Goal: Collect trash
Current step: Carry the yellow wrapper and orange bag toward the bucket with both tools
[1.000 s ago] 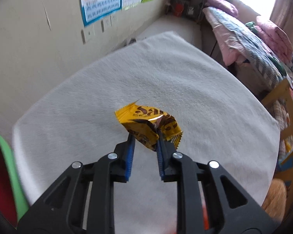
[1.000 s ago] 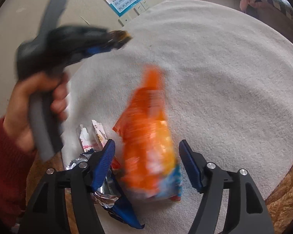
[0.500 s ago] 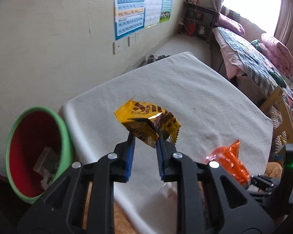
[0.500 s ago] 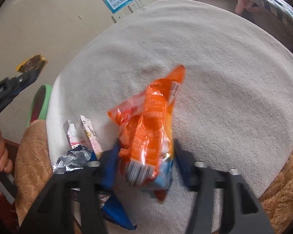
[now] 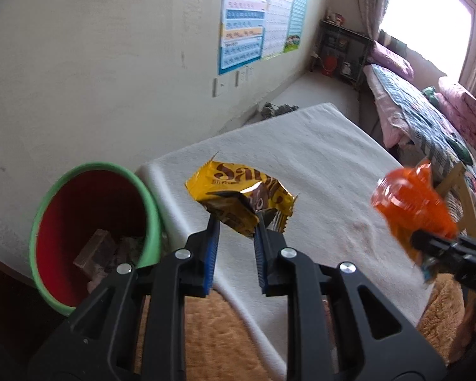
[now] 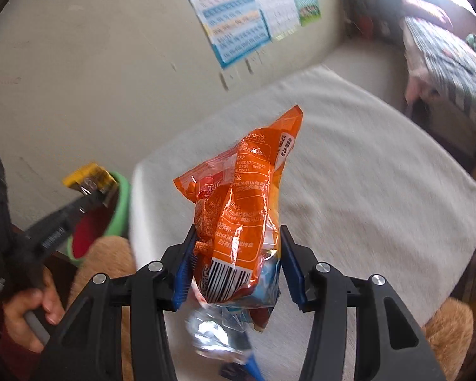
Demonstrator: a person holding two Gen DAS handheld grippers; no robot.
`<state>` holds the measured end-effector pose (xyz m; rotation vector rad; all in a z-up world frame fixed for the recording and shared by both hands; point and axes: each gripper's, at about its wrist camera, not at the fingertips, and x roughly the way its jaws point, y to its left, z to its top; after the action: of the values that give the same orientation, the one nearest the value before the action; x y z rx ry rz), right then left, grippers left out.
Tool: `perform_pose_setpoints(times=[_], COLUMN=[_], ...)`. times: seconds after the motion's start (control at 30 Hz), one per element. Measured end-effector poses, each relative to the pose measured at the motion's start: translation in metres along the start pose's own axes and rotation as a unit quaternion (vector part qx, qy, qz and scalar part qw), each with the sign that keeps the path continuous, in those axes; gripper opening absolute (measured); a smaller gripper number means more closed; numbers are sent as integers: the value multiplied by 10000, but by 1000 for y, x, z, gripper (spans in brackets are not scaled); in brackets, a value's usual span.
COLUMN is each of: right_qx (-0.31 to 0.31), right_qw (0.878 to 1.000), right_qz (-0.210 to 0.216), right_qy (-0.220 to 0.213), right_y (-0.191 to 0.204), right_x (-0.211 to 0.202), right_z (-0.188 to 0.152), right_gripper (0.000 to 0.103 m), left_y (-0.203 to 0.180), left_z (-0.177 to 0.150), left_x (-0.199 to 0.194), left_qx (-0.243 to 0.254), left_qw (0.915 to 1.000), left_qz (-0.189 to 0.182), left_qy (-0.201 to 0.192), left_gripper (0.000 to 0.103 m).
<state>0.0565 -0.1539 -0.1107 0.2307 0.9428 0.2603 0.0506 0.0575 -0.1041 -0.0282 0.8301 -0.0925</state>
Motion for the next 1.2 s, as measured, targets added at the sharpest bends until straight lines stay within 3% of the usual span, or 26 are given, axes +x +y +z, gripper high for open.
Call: perform_pose_setpoints(times=[0.4, 0.97, 1.2], right_qx=[-543, -1215, -1293], right_qw=[9969, 9886, 9873], right_qz=[448, 881, 923], right_qy=[-349, -116, -43], right_y=[62, 128, 137], right_x=[-4, 20, 28], right_z=[30, 33, 32], right_gripper=[48, 48, 48], left_y=[42, 90, 108], left_z=[3, 5, 3], left_x=[-18, -22, -27], left_qx=[-343, -669, -814], left_qw=[9985, 9948, 9927], left_qz=[392, 741, 847], left_qy=[-194, -226, -276], left_gripper=[20, 20, 20])
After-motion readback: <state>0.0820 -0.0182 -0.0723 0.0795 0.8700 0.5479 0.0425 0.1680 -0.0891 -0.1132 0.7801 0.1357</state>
